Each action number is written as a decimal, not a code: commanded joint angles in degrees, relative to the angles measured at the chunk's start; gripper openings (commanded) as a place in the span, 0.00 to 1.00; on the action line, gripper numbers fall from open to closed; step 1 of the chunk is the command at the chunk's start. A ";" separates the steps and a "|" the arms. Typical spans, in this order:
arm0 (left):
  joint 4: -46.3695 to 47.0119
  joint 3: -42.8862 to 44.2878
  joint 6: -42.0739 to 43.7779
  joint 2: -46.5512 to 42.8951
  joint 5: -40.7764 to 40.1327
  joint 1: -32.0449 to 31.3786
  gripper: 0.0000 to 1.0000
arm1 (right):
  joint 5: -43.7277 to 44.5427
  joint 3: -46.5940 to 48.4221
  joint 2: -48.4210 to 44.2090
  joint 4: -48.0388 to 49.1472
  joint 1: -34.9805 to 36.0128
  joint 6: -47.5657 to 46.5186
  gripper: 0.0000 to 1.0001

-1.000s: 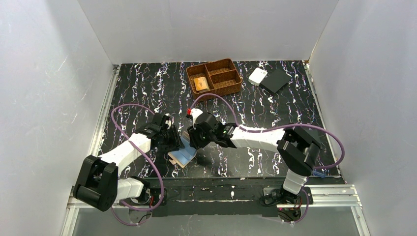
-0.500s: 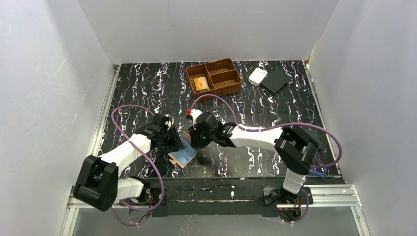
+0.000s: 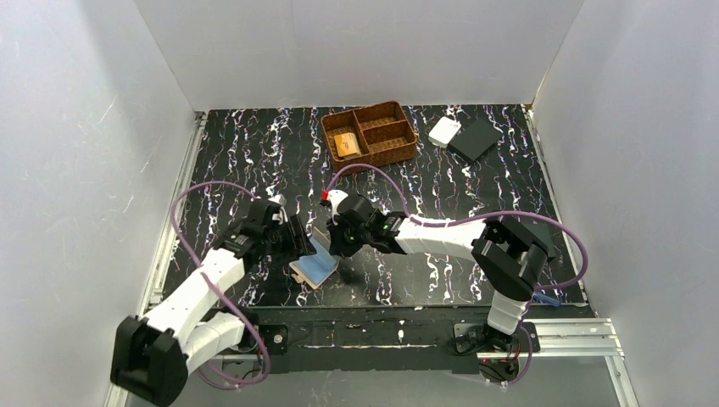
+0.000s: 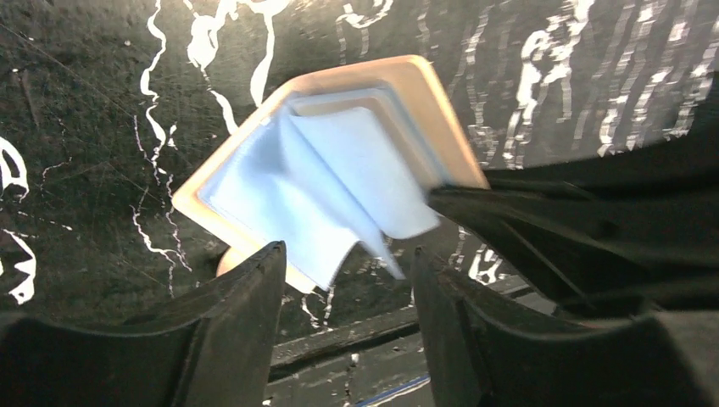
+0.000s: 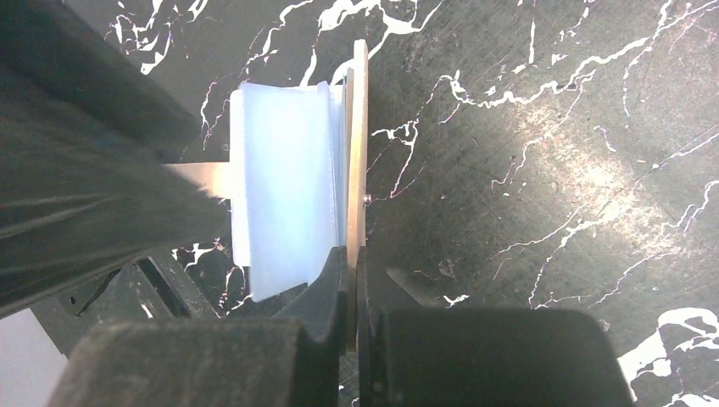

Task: Put the credit cards into the card holder
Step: Open the card holder at the center of the board, then move the storage box to the center of the board.

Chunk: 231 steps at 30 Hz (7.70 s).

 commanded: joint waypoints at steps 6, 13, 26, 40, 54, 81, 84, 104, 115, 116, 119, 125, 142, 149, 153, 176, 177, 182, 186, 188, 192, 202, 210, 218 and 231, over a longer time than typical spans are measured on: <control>1.27 4.18 -2.27 -3.01 4.92 0.38 0.59 | -2.13 1.43 -1.47 3.10 0.07 0.59 0.09; 5.45 3.15 -2.78 3.56 5.16 0.35 0.50 | -1.16 1.16 -2.17 2.69 0.07 0.83 0.23; 4.51 -0.54 -1.80 2.03 3.11 0.37 0.50 | -0.84 0.87 -3.13 2.38 0.07 0.13 0.33; -2.45 4.40 -1.70 -6.90 3.00 0.46 0.60 | -5.23 1.03 -0.96 4.13 0.11 0.36 0.43; 4.76 -2.63 -4.47 0.16 4.57 0.46 0.52 | 8.36 -1.97 -1.72 0.01 -0.94 1.40 0.58; -2.39 0.06 -2.13 14.84 -6.76 0.46 0.33 | 11.61 5.32 1.43 -10.91 -2.83 -4.61 0.52; -2.89 1.26 -0.83 15.90 -7.36 0.46 0.32 | 8.92 7.38 2.13 -11.21 -2.75 -4.05 0.49; -0.65 4.89 -3.52 8.08 14.62 6.59 0.29 | -22.88 2.34 2.67 6.32 -14.46 9.27 0.44; 4.14 5.55 -3.71 8.44 19.72 5.96 0.47 | -4.21 4.52 -3.12 -0.95 -28.49 20.33 0.87; 4.06 5.70 -3.49 8.27 20.09 5.92 0.48 | -3.39 5.97 -2.76 -1.14 -28.91 20.09 0.87; 3.68 6.12 -2.29 8.08 21.20 5.84 0.54 | -2.54 11.83 -1.07 -0.85 -29.11 14.77 0.88; 2.05 10.02 -0.36 10.00 22.74 5.85 0.62 | 5.55 21.85 5.01 -7.86 -31.08 16.48 0.95; -0.01 19.08 -1.02 12.08 21.43 5.86 0.68 | 27.41 31.87 17.03 -13.56 -31.31 37.15 0.93; -2.01 19.39 0.50 11.06 20.77 5.84 0.69 | 30.68 36.29 21.07 -16.31 -31.31 38.48 0.91; -2.12 19.03 0.60 10.65 21.06 5.77 0.69 | 31.45 37.95 22.57 -16.67 -31.31 39.32 0.83; -10.45 43.30 12.68 25.07 19.52 5.89 0.76 | 34.35 39.71 23.07 -21.15 -31.87 34.81 0.31; -10.97 45.21 13.11 26.80 19.78 5.84 0.75 | 33.93 39.35 22.64 -21.17 -32.12 33.88 0.28; -12.47 54.78 13.35 34.62 22.15 5.81 0.73 | 29.93 37.46 20.69 -22.55 -34.37 28.27 0.17; -12.43 58.16 12.04 38.63 22.99 5.41 0.73 | 26.05 31.87 16.88 -21.69 -36.30 25.02 0.10; -11.95 58.71 11.37 40.36 23.58 4.94 0.73 | 26.39 27.89 13.26 -20.62 -36.32 24.16 0.10; -10.59 58.49 8.75 44.58 22.94 4.21 0.70 | 29.00 20.57 7.44 -20.87 -36.32 27.50 0.13; -0.63 57.72 0.25 56.17 25.60 3.38 0.61 | 32.11 3.68 -5.13 -18.51 -34.39 38.43 0.18; -0.71 66.91 -0.72 66.04 27.89 1.27 0.61 | 26.65 0.43 -8.72 -18.26 -33.25 30.82 0.46; -7.17 76.85 3.59 71.30 28.32 0.99 0.63 | 19.79 7.25 -15.92 -22.58 -32.71 -2.23 0.87; -15.85 72.51 11.30 64.32 24.64 2.02 0.66 | -2.93 22.90 -0.04 -21.15 -29.18 -17.07 0.60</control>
